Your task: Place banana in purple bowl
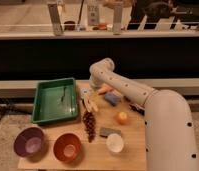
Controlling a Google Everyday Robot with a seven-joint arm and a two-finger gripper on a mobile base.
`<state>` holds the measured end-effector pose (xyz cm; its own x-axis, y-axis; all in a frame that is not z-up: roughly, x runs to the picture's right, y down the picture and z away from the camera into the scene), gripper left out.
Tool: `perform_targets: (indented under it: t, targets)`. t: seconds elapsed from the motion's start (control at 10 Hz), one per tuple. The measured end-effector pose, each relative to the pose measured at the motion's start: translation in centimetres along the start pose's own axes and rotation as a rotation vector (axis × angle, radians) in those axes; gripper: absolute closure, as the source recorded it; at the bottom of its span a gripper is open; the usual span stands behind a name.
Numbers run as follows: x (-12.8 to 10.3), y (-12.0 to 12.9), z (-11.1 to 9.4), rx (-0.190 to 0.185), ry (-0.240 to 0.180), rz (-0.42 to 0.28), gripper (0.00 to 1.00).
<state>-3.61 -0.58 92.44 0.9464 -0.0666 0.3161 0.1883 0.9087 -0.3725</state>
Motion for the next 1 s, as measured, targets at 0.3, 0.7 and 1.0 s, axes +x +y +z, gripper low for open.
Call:
perform_targets:
  t: [0.3, 0.7, 1.0]
  targets:
    - [-1.4, -0.1, -1.6, 0.023, -0.028, -0.309, 0.20]
    - [-2.7, -1.3, -8.3, 0.101, -0.031, -0.289, 0.20]
    - [-3.4, -1.7, -11.5, 0.057, -0.013, -0.320, 0.20]
